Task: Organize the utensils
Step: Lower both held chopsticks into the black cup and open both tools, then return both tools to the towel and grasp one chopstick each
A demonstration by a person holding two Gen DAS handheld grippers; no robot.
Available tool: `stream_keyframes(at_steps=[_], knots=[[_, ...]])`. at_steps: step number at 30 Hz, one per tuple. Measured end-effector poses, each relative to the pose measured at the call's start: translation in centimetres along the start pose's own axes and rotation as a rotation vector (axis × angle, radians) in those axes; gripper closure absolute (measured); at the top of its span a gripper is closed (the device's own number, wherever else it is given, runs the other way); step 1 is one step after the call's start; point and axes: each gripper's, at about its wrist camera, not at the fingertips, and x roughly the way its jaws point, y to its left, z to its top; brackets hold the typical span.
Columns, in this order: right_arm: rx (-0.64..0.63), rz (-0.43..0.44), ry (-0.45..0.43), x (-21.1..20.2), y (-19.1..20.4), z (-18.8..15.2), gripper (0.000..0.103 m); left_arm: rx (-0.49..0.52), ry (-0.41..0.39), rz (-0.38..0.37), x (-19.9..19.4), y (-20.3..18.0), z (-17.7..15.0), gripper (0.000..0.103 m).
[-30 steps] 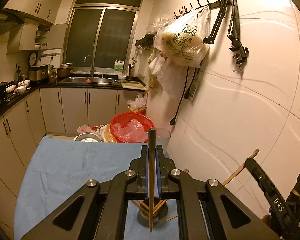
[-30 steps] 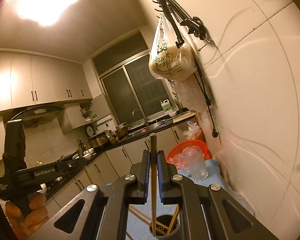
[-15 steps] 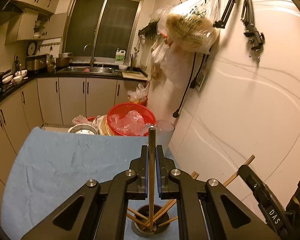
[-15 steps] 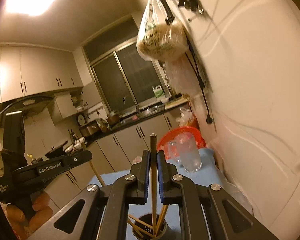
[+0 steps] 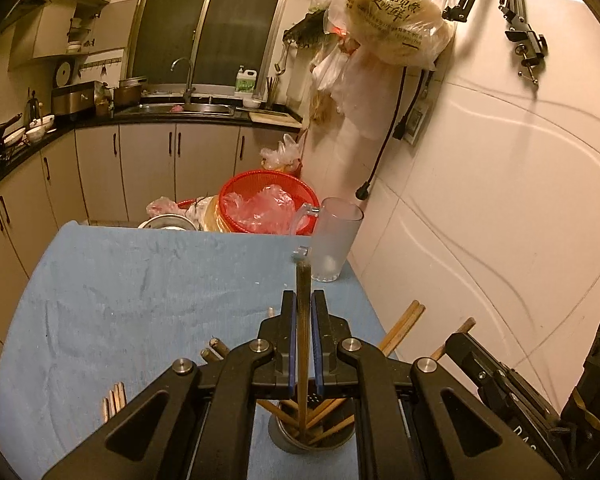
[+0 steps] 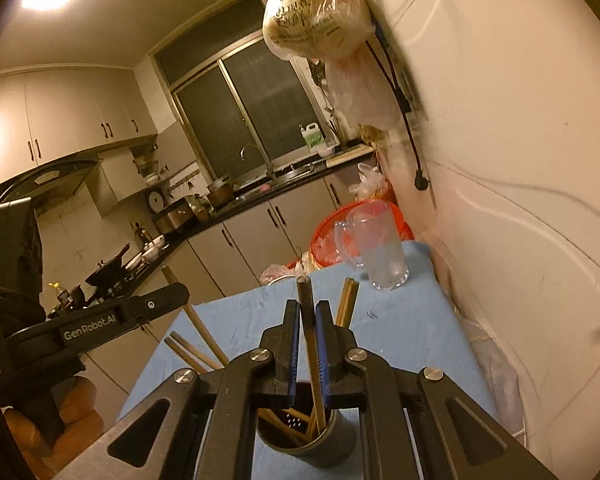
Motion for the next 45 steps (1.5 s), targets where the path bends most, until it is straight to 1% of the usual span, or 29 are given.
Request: stream_keyframes(at_steps=[3,5,7,10,12,13,14,15,16,17,18,19,20,24,26,27,29,31,32,33,36,38,42,44,45], knots=[[0.005,-0.001,-0.017,-0.9,0.0,0.5,0.093,-0.007,-0.008,-0.015,-1.0,0.2,0.3,0.092],[0.001,0.0,-0.047,-1.9,0.5,0.9,0.093,-0.008,-0.031,-0.019,-2.1,0.3,0.4,0.079],[-0.007,-0.004,-0.073,-3.0,1.0,1.2,0.092,-0.009,-0.06,-0.016,-3.6,0.5,0.4,0.071],[-0.022,0.004,-0.121,-5.2,2.2,1.2,0.09,-0.007,-0.111,-0.017,-6.4,0.9,0.2,0.069],[-0.037,0.012,-0.137,-6.3,3.1,0.8,0.085,-0.013,-0.144,-0.011,-8.3,1.7,-0.3,0.064],[-0.046,0.02,-0.141,-6.8,3.6,0.4,0.083,-0.016,-0.155,-0.005,-9.0,2.1,-0.5,0.058],[-0.051,0.027,-0.14,-7.0,4.1,0.0,0.076,-0.02,-0.166,0.006,-9.7,2.6,-0.8,0.055],[-0.057,0.039,-0.134,-7.1,4.6,-0.7,0.068,-0.028,-0.18,0.025,-10.6,3.5,-1.5,0.055],[-0.064,0.048,-0.123,-7.0,5.0,-1.2,0.063,-0.032,-0.184,0.039,-10.8,4.1,-1.9,0.055],[-0.075,0.06,-0.105,-6.8,5.6,-2.3,0.052,-0.037,-0.184,0.064,-11.3,5.1,-2.7,0.055],[-0.084,0.068,-0.092,-6.5,6.0,-3.0,0.05,-0.044,-0.18,0.082,-11.5,6.0,-3.4,0.055],[-0.094,0.072,-0.072,-6.0,6.4,-3.9,0.05,-0.059,-0.166,0.106,-11.6,7.2,-4.4,0.054],[-0.109,0.078,-0.032,-5.1,7.1,-5.3,0.05,-0.072,-0.151,0.122,-11.4,8.2,-5.1,0.054],[-0.153,0.086,0.106,-1.4,9.0,-10.2,0.05,-0.144,-0.027,0.231,-9.4,14.0,-9.6,0.054],[-0.194,0.076,0.187,0.9,10.0,-13.0,0.05,-0.214,0.059,0.276,-8.0,17.3,-12.1,0.055],[-0.204,0.075,0.217,1.8,10.2,-14.1,0.05,-0.245,0.094,0.283,-7.3,18.7,-13.2,0.055],[-0.212,0.064,0.289,3.8,10.3,-16.3,0.051,-0.275,0.15,0.295,-6.4,20.4,-14.7,0.055],[-0.194,0.058,0.349,5.7,10.1,-18.0,0.056,-0.291,0.204,0.284,-5.2,21.6,-15.8,0.055],[-0.189,0.05,0.362,6.2,9.9,-18.3,0.059,-0.287,0.223,0.268,-4.8,21.8,-16.0,0.055],[-0.181,0.041,0.377,6.8,9.6,-18.5,0.059,-0.279,0.244,0.251,-4.1,21.9,-16.1,0.055],[-0.16,0.04,0.389,7.0,9.3,-19.1,0.059,-0.249,0.266,0.237,-2.3,21.7,-15.8,0.055],[-0.165,0.035,0.385,6.8,9.4,-18.9,0.059,-0.237,0.294,0.221,-0.6,21.5,-15.5,0.061],[-0.168,0.033,0.387,6.6,9.5,-18.5,0.059,-0.205,0.332,0.228,2.6,21.0,-15.2,0.065],[-0.172,0.031,0.386,6.4,9.4,-18.3,0.059,-0.192,0.353,0.232,3.7,20.9,-15.2,0.073],[-0.173,0.028,0.387,6.3,9.3,-18.2,0.059,-0.188,0.36,0.232,4.4,20.7,-15.0,0.073]])
